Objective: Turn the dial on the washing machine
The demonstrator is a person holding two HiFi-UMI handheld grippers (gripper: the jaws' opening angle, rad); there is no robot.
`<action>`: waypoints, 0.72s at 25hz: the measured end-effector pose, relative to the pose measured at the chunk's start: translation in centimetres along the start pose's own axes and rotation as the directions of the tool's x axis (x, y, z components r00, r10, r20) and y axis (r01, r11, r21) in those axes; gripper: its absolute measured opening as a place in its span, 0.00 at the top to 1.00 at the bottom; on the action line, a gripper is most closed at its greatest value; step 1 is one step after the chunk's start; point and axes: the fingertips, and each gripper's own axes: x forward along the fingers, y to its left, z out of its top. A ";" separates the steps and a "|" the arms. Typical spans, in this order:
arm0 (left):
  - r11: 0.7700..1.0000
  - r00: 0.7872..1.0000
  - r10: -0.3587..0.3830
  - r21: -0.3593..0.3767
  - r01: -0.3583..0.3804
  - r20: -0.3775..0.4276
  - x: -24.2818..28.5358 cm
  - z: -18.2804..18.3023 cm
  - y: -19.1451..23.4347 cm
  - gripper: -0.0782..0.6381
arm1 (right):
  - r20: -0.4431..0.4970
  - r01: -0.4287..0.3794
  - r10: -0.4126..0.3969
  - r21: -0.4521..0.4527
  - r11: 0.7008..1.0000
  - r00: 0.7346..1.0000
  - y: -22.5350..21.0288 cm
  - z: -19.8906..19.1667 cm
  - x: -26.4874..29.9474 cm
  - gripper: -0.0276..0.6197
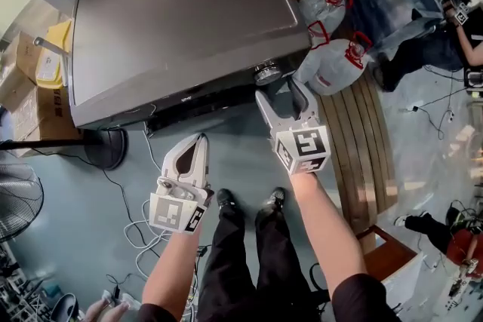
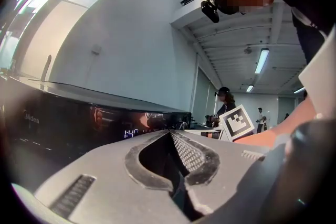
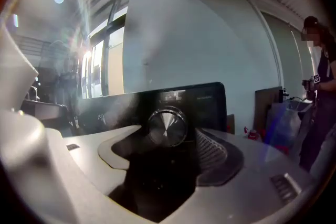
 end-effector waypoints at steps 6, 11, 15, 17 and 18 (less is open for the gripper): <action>1.000 1.000 -0.020 -0.013 0.020 -0.014 0.2 -1.5 0.2 0.87 | 0.027 -0.007 0.007 -0.001 1.000 1.000 0.1 0.5 0.5 0.50; 1.000 0.999 -0.024 -0.004 0.024 -0.024 0.3 -2.1 0.6 0.87 | 0.032 0.009 -0.009 0.005 1.000 0.999 0.2 0.7 1.3 0.50; 1.000 1.000 -0.021 -0.006 0.020 -0.021 0.2 -2.1 0.7 0.87 | 0.022 0.033 -0.033 -0.009 0.999 0.999 -0.1 0.3 1.4 0.50; 1.000 1.000 -0.020 -0.005 0.020 -0.018 0.3 -1.9 0.7 0.87 | 0.011 0.041 -0.040 -0.017 0.999 0.999 -0.3 0.1 1.6 0.50; 1.000 1.000 -0.020 -0.005 0.020 -0.016 0.3 -1.9 0.7 0.87 | 0.006 0.047 -0.047 -0.018 0.999 0.999 -0.4 -0.1 1.7 0.50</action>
